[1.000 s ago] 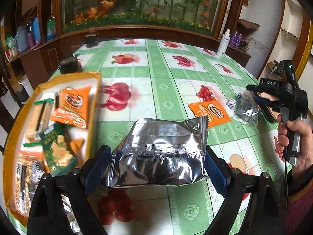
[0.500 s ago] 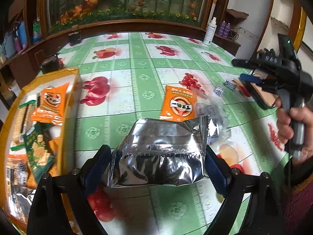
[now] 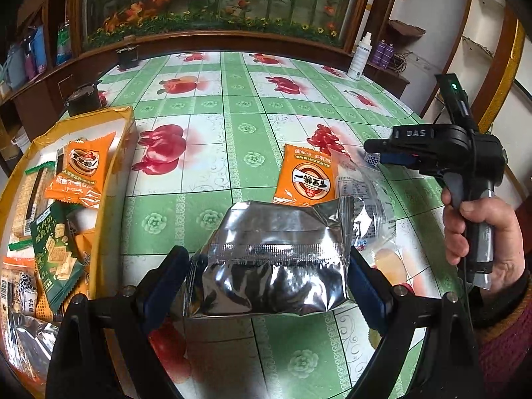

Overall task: Organize snacks
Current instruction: 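Grasp a small blue-white pack with the right tool while the left tool holds the foil pack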

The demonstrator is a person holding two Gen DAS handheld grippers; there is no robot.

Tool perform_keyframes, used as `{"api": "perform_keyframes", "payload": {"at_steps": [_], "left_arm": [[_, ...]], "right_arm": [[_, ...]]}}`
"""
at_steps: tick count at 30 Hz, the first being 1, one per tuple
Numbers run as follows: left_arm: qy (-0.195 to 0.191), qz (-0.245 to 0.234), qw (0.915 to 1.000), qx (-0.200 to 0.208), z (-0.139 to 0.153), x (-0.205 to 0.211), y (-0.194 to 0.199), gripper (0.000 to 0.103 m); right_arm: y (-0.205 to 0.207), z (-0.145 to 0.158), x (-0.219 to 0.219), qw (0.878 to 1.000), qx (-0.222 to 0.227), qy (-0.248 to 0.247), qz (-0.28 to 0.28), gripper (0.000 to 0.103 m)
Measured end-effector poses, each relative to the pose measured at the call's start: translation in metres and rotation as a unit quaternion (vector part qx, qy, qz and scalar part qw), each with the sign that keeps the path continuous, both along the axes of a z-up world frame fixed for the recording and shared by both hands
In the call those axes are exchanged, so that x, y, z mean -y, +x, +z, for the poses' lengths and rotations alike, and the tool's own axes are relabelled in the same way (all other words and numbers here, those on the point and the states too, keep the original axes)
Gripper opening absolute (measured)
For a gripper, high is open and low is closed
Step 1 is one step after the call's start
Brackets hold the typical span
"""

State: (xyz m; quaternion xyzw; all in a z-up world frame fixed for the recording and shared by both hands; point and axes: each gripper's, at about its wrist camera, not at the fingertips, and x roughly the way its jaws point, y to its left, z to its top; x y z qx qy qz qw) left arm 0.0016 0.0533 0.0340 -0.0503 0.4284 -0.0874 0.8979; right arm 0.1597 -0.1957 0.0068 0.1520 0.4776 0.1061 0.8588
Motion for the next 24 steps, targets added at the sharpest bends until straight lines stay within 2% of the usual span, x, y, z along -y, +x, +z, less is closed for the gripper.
{"api": "perform_keyframes", "payload": {"at_steps": [4,6,8,11,14,20,24], "left_arm": [[-0.002,-0.002,1.0,-0.001,0.0,0.0,0.001,0.091],[-0.004,-0.001,1.0,-0.003,0.001,0.0,0.001,0.091],[-0.017,-0.005,0.9998,-0.004,0.003,-0.001,0.0,0.091],[-0.053,-0.027,0.9982,-0.007,0.008,0.005,-0.002,0.091],[-0.075,-0.052,0.9957,-0.015,0.01,0.019,-0.001,0.092],[-0.056,-0.084,0.9945,-0.027,0.005,0.057,0.005,0.092],[-0.047,-0.085,0.9951,-0.017,0.005,0.062,0.003,0.092]], "right_arm": [[-0.002,0.002,-0.026,0.994,0.03,-0.103,0.02,0.032],[-0.005,0.001,-0.034,0.989,0.041,-0.141,0.031,0.022],[-0.005,0.002,-0.028,0.991,0.038,-0.126,0.029,0.02],[-0.005,0.006,-0.01,0.997,0.033,-0.069,0.018,0.02],[-0.011,0.016,0.003,0.998,0.046,-0.045,0.004,0.021],[-0.018,0.027,0.009,0.998,0.06,-0.022,-0.004,0.021],[-0.018,0.029,0.007,0.998,0.063,-0.021,0.0,0.021]]}}
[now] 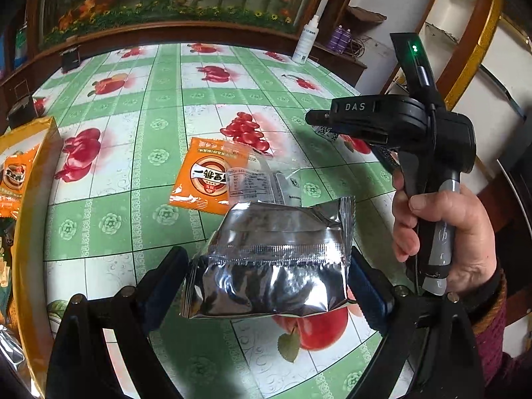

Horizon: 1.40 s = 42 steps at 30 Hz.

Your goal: Organize snacks

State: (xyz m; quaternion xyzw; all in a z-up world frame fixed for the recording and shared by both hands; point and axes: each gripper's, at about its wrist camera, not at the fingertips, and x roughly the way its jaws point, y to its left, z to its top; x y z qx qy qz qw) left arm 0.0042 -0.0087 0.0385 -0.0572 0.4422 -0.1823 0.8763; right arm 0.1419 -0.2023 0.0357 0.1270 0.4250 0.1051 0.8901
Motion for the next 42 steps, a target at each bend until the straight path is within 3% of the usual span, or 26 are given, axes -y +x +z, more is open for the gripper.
{"api": "perform_keyframes", "payload": {"at_steps": [4,8,12,17,20,24,26,29,32,34,37,39,42], "left_arm": [[0.019,0.036,0.9986,0.032,0.017,-0.023,-0.01,0.092],[0.019,0.12,0.9905,0.065,0.044,-0.083,-0.018,0.092],[0.029,0.231,0.9704,0.066,0.05,-0.157,-0.022,0.092],[0.007,0.316,0.9487,0.005,0.024,-0.223,-0.015,0.093],[-0.025,0.324,0.9457,-0.016,0.012,-0.239,-0.015,0.101],[-0.028,0.315,0.948,-0.035,0.01,-0.234,-0.013,0.103],[-0.04,0.322,0.9459,-0.006,0.018,-0.23,-0.023,0.103],[0.003,0.325,0.9443,0.05,0.044,-0.205,-0.03,0.103],[0.03,0.28,0.9541,0.103,0.069,-0.163,-0.036,0.103],[0.039,0.216,0.9689,0.114,0.076,-0.126,-0.032,0.103],[0.018,0.102,0.9927,0.061,0.059,-0.07,-0.011,0.103],[0.0,0.054,0.9983,0.022,0.039,-0.038,-0.002,0.103],[0.025,0.033,0.9991,0.0,0.015,-0.001,0.007,0.103]], "right_arm": [[-0.001,0.001,0.0,1.0,0.003,0.0,0.003,0.021],[0.0,0.001,-0.001,1.0,0.002,0.004,0.006,0.021],[-0.001,0.001,-0.002,1.0,0.002,0.008,0.01,0.021],[0.0,-0.002,-0.004,1.0,-0.002,0.01,0.01,0.021],[0.001,-0.003,-0.002,1.0,-0.003,0.014,0.008,0.021],[0.001,-0.003,0.0,1.0,-0.003,0.015,0.006,0.021],[0.001,-0.002,0.0,1.0,-0.002,0.019,0.006,0.021],[0.0,0.0,0.002,1.0,0.001,0.018,0.003,0.021],[0.001,-0.002,0.003,1.0,-0.004,0.016,-0.001,0.021],[0.001,-0.003,0.005,1.0,-0.008,0.016,-0.004,0.021],[0.002,-0.004,0.008,1.0,-0.01,0.023,-0.006,0.021],[0.002,-0.004,0.009,1.0,-0.01,0.027,-0.008,0.021],[0.002,-0.004,0.011,0.999,-0.01,0.029,-0.011,0.021]]}}
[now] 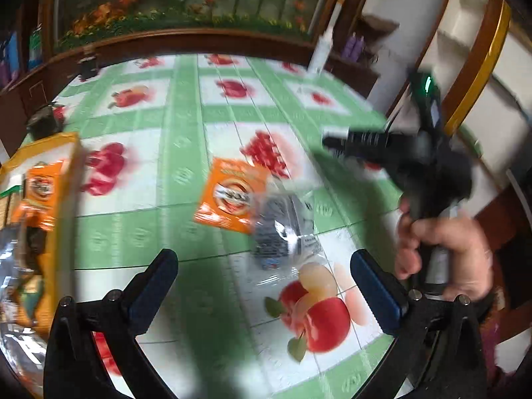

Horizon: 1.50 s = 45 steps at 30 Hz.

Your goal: Organize snacks

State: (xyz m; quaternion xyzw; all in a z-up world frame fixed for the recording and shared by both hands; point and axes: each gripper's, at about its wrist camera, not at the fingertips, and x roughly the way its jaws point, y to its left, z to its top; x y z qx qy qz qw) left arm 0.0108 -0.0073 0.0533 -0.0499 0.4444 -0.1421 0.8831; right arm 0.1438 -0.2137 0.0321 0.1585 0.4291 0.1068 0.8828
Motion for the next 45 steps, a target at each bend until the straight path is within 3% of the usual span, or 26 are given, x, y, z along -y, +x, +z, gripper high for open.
{"api": "perform_keyframes", "payload": {"at_steps": [4,7,8,11,13,14,16,25,32,45], "left_arm": [[-0.006,-0.005,0.9994,-0.034,-0.02,0.023,0.015,0.103],[0.066,0.022,0.9971,-0.031,-0.033,0.033,0.031,0.103],[0.071,0.021,0.9967,-0.032,-0.036,0.034,0.032,0.103],[0.048,0.012,0.9984,-0.026,-0.041,0.03,0.034,0.1],[0.04,0.003,0.9992,-0.007,-0.038,0.027,0.031,0.068],[0.029,0.002,0.9996,-0.005,-0.037,0.024,0.032,0.057],[0.02,0.009,0.9997,-0.002,-0.037,0.017,0.036,0.054],[0.0,0.049,0.9981,0.038,-0.022,-0.034,0.034,0.05],[0.031,0.094,0.9931,0.063,-0.023,-0.049,0.034,0.049],[0.034,0.106,0.9928,0.043,-0.035,-0.054,0.044,0.053]], "right_arm": [[0.001,0.0,0.003,1.0,0.0,0.002,-0.002,0.021],[0.001,0.0,0.001,1.0,-0.001,0.005,0.002,0.021],[0.0,0.001,0.001,1.0,0.0,0.005,0.003,0.021],[-0.001,0.002,-0.002,1.0,0.004,0.003,0.008,0.021],[-0.003,0.003,-0.005,1.0,0.006,0.007,0.014,0.021],[-0.004,0.005,-0.008,1.0,0.009,0.009,0.02,0.021],[-0.007,0.007,-0.014,0.999,0.014,0.01,0.029,0.021],[-0.022,0.013,-0.053,0.994,0.036,0.026,0.098,0.021],[-0.036,0.01,-0.094,0.987,0.043,-0.006,0.156,0.021],[-0.037,0.001,-0.103,0.985,0.03,-0.022,0.171,0.021]]}}
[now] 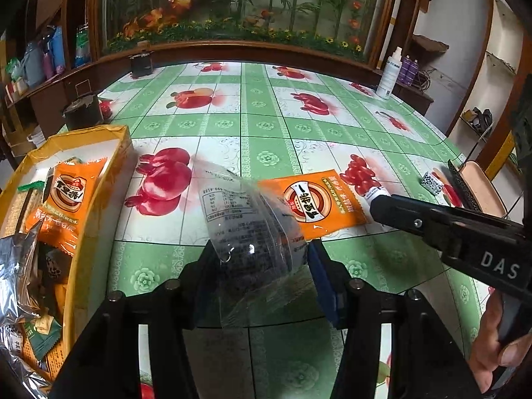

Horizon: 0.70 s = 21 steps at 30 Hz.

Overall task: Organize snacks
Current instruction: 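Lift the clear bag with the left tool while the right tool holds the blue-white pack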

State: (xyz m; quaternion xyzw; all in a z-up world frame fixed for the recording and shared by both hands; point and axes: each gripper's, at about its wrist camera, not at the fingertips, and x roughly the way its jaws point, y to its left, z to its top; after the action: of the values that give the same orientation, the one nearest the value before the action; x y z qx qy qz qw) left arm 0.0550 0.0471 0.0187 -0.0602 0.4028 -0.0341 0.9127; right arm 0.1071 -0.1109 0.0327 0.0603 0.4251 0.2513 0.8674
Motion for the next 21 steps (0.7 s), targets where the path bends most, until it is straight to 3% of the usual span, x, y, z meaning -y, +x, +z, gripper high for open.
{"api": "perform_keyframes", "payload": {"at_steps": [21], "left_arm": [[0.025,-0.002,0.9995,0.018,0.0027,0.0069,-0.0027,0.049]], "right_arm": [[0.0017,-0.0044,-0.0042,1.0,-0.01,0.004,0.003,0.021]]}}
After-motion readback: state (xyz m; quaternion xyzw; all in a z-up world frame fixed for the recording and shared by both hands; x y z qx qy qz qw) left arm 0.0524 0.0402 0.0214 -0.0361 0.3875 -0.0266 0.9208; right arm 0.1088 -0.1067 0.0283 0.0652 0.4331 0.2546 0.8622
